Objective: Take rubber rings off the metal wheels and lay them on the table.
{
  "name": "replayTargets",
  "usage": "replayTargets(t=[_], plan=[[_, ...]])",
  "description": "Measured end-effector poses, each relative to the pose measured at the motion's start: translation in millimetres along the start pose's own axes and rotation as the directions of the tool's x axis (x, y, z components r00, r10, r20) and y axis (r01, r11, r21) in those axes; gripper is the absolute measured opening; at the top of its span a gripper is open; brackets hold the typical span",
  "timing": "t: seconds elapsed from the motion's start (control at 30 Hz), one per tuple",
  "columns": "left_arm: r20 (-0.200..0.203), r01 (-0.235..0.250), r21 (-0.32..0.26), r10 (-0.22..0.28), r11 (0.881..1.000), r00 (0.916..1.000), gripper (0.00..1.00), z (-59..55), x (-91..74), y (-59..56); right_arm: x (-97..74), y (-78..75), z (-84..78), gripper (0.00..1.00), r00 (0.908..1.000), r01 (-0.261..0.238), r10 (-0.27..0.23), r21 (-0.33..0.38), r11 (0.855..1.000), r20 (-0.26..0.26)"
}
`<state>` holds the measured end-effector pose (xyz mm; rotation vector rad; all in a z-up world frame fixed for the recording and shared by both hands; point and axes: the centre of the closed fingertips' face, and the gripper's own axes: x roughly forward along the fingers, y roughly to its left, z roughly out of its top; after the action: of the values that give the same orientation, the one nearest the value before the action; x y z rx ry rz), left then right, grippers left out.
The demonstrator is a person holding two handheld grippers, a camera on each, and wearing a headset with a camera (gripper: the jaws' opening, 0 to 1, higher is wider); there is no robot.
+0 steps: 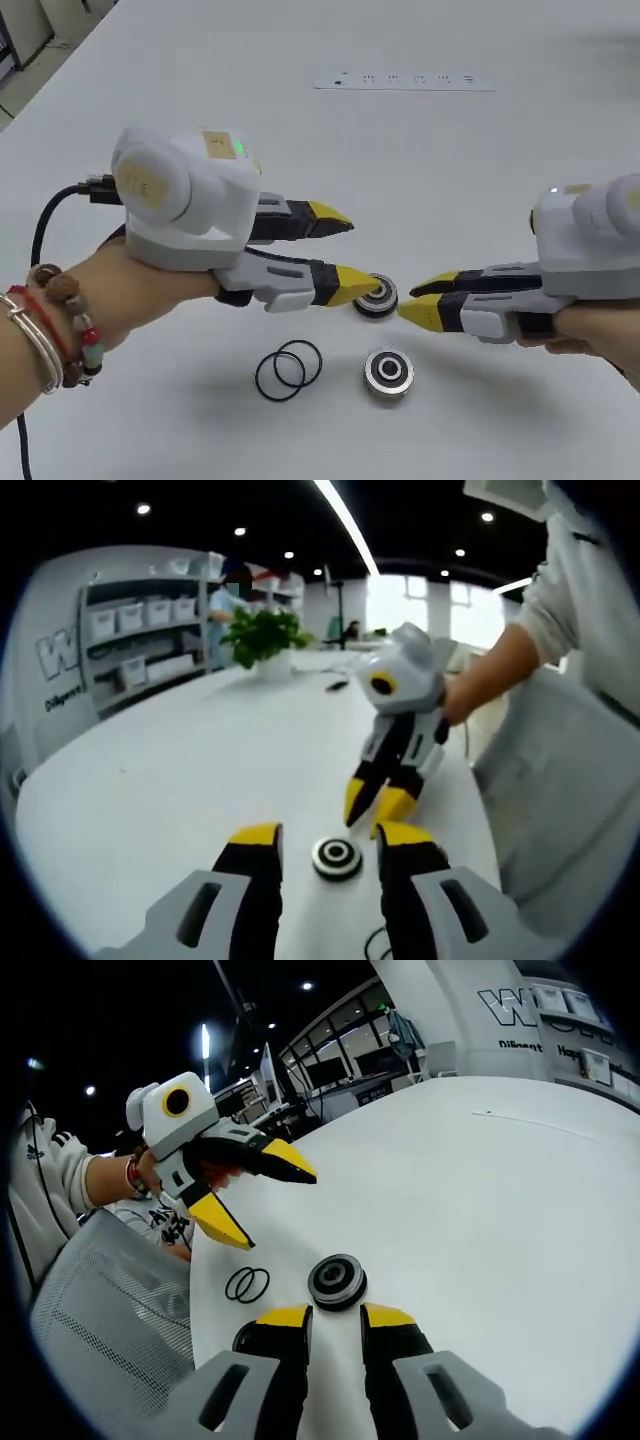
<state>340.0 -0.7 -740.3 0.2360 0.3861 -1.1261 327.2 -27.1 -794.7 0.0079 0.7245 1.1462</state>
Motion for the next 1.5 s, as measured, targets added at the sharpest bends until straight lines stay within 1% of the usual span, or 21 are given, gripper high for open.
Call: replayTargets(t=[0.07, 0.13, 0.2, 0.33, 0.4, 0.5, 0.57, 0.6, 0.7, 0.8, 0.9, 0.97, 1.17, 1.27, 1.5], plan=[[0.002, -0.002, -0.001, 0.002, 1.0, 1.0, 0.36, -2.1, 3.9, 0.8, 1.3, -1.8, -0.6, 0.16, 1.0, 0.004, -0.004, -0.003, 1.0, -0.003], [-0.014, -0.007, 0.022, 0.007, 1.0, 0.9999, 0.33, -7.7, 9.1, 1.8, 3.2, -3.3, -1.3, 0.17, 0.9999, 0.007, -0.007, -0.003, 1.0, -0.01], [-0.026, -0.006, 0.026, 0.007, 1.0, 0.9996, 0.31, -12.0, 13.7, 2.0, 4.6, -4.2, -1.5, 0.18, 0.9999, 0.01, -0.01, -0.008, 1.0, -0.014], [-0.029, 0.012, 0.022, -0.011, 1.0, 0.9995, 0.3, -14.2, 19.8, -2.0, 6.7, -5.5, -0.3, 0.18, 0.9998, 0.014, -0.014, -0.022, 1.0, -0.015], [-0.038, 0.022, 0.025, -0.021, 0.999, 0.9991, 0.28, -17.1, 22.7, -4.0, 7.7, -6.2, 0.2, 0.18, 0.9998, 0.015, -0.015, -0.023, 1.0, -0.013], [-0.056, 0.024, 0.029, -0.022, 0.999, 0.9982, 0.28, -22.6, 26.8, -4.5, 9.2, -7.3, -0.2, 0.18, 0.9997, 0.016, -0.016, -0.036, 0.999, -0.016], [-0.08, 0.019, 0.041, -0.016, 0.999, 0.9967, 0.27, -29.1, 29.8, -3.8, 9.9, -7.3, -0.9, 0.18, 0.9997, 0.014, -0.015, -0.038, 0.999, -0.018], [-0.095, 0.023, 0.056, -0.018, 0.998, 0.9953, 0.27, -33.0, 31.0, -4.3, 10.6, -7.2, -1.6, 0.18, 0.9997, 0.013, -0.014, -0.04, 0.999, -0.021], [-0.11, 0.03, 0.066, -0.022, 0.997, 0.9937, 0.26, -38.5, 32.9, -5.8, 11.6, -6.5, -2.3, 0.17, 0.9996, 0.009, -0.011, -0.062, 0.998, -0.028], [-0.111, 0.03, 0.064, -0.023, 0.997, 0.9936, 0.24, -39.1, 32.7, -6.3, 12.4, -5.8, -1.5, 0.15, 0.9997, 0.006, -0.007, -0.077, 0.997, -0.023], [-0.11, 0.032, 0.051, -0.026, 0.998, 0.9936, 0.18, -39.7, 33.1, -6.5, 13.7, -5.0, -0.8, 0.14, 0.9998, 0.001, -0.002, -0.088, 0.996, -0.018], [-0.11, 0.024, 0.054, -0.018, 0.998, 0.9938, 0.17, -39.8, 33.0, -5.2, 14.6, -5.6, -1.2, 0.13, 0.9998, 0.004, -0.006, -0.096, 0.995, -0.02], [-0.103, 0.016, 0.027, -0.013, 0.999, 0.9946, 0.16, -40.8, 32.6, -4.5, 16.3, -4.7, -1.9, 0.11, 0.9997, 0.002, -0.005, -0.117, 0.993, -0.026], [-0.101, 0.007, 0.018, -0.005, 1.0, 0.9949, 0.15, -41.4, 31.8, -3.0, 16.0, -3.5, -2.0, 0.08, 0.9996, 0.0, -0.003, -0.134, 0.991, -0.027], [-0.097, 0.008, 0.01, -0.007, 1.0, 0.9952, 0.14, -42.6, 27.8, -4.8, 16.3, -4.7, -2.5, 0.04, 0.9995, 0.009, -0.014, -0.159, 0.987, -0.029]])
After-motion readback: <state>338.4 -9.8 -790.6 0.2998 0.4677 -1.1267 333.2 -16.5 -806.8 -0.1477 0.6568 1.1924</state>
